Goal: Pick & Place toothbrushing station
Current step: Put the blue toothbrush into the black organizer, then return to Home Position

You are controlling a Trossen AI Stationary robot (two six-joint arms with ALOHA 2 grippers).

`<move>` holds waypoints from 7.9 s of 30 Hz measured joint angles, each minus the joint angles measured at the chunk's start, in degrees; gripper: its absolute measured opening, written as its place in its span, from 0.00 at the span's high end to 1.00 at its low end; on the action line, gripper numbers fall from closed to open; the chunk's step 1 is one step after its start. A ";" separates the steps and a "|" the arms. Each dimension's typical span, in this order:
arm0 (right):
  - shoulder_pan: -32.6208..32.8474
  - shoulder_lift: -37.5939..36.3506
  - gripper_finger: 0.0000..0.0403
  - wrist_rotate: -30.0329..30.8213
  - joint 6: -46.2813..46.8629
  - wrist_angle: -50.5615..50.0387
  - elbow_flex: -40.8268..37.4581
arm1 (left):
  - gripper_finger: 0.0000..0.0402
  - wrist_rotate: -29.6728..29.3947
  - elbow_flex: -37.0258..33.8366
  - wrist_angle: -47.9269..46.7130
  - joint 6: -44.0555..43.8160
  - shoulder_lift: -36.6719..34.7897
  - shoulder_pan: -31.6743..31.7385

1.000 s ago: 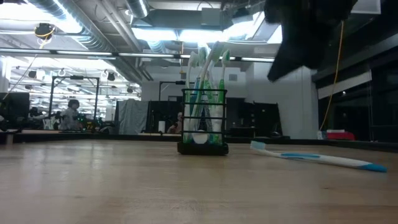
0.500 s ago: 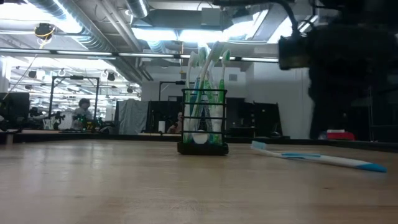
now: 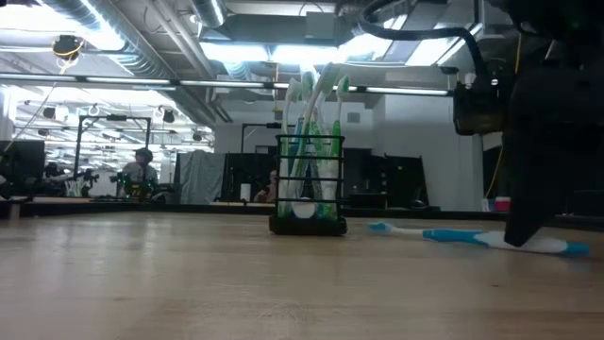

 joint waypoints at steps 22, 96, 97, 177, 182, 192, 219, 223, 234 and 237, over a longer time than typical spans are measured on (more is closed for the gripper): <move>1.72 -0.30 0.96 2.53 5.18 7.71 -5.11 | 0.80 -0.55 0.00 0.44 0.17 0.00 0.00; 7.63 -7.92 0.96 40.93 -26.47 10.75 31.52 | 0.97 41.18 -0.05 35.13 0.87 14.02 31.30; 7.59 -7.94 0.96 40.99 -26.47 10.95 31.52 | 0.97 40.35 -0.11 34.85 1.67 13.52 31.29; 20.64 -16.74 0.80 69.06 -29.01 14.32 31.42 | 0.98 33.57 -14.80 26.27 4.58 20.96 50.75; 20.66 -16.74 0.80 69.03 -29.22 14.30 31.42 | 0.98 37.86 -14.80 26.82 4.65 20.96 51.81; 20.70 -16.74 0.80 69.03 -29.46 14.30 31.42 | 0.73 42.03 -14.80 33.93 7.46 20.96 52.02; 29.57 -37.63 0.80 60.65 1.23 -43.97 20.80 | 0.58 54.43 -22.05 24.66 25.20 -15.05 57.30; 31.88 -45.01 0.80 61.45 -5.11 -34.55 9.32 | 0.58 50.31 -33.07 34.59 24.78 -20.18 55.22; 30.75 -59.96 0.80 52.78 -30.16 14.74 -23.91 | 0.58 34.77 -52.06 50.04 25.73 -21.99 47.71; 28.22 -60.87 0.80 46.84 -36.36 29.21 -31.15 | 0.58 32.84 -54.37 50.09 21.27 -21.99 46.67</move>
